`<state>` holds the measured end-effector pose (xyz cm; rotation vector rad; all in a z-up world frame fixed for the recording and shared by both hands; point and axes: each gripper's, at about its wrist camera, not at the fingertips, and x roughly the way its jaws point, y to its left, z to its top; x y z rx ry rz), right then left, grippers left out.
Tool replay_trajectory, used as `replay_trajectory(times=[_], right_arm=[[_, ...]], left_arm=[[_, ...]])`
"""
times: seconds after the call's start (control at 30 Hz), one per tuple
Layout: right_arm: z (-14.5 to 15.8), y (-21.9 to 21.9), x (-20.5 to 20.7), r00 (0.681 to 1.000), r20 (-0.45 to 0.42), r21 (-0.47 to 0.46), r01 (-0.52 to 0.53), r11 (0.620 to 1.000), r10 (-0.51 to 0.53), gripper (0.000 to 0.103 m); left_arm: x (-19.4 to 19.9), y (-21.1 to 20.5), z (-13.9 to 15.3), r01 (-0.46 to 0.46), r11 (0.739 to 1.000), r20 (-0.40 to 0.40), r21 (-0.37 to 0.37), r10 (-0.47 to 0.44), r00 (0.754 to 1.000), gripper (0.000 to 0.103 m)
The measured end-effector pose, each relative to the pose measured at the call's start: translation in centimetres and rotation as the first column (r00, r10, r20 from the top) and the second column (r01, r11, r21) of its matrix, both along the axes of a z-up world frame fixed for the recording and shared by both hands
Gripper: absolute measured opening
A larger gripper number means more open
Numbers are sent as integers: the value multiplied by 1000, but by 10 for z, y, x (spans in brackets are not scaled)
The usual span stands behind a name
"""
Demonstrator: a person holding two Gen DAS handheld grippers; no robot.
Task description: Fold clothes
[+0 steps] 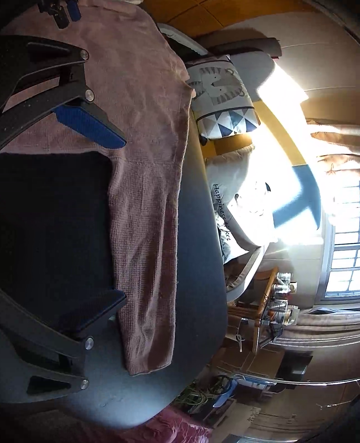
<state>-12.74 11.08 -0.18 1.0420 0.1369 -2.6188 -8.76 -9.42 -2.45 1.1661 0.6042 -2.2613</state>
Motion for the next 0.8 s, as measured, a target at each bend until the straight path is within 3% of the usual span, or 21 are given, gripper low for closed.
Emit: replay_trajectory(times=[0.2, 0.33, 0.4, 0.47, 0.63, 0.8], right_arm=[[-30, -13, -70, 999, 36, 36, -11, 999, 10, 103], [-75, -19, -107, 986, 162, 101, -58, 993, 42, 103], [-85, -11, -115, 980, 188, 83, -74, 994, 57, 103], [-90, -6, -120, 978, 197, 80, -91, 993, 73, 103], [-90, 4, -136, 974, 203, 101, -118, 988, 96, 103], [-87, 20, -158, 976, 210, 110, -74, 991, 49, 103]], left_arm=[[-79, 8, -4, 153, 988, -26, -21, -153, 988, 59], [-120, 37, -20, 308, 950, 4, -53, -308, 951, 59], [-134, 50, -34, 342, 937, 40, -75, -340, 940, 60], [-143, 57, -36, 343, 934, 32, -102, -342, 939, 70], [-164, 62, -39, 299, 953, 2, -49, -299, 954, 93], [-184, 82, -41, 277, 960, -10, -48, -278, 961, 96]])
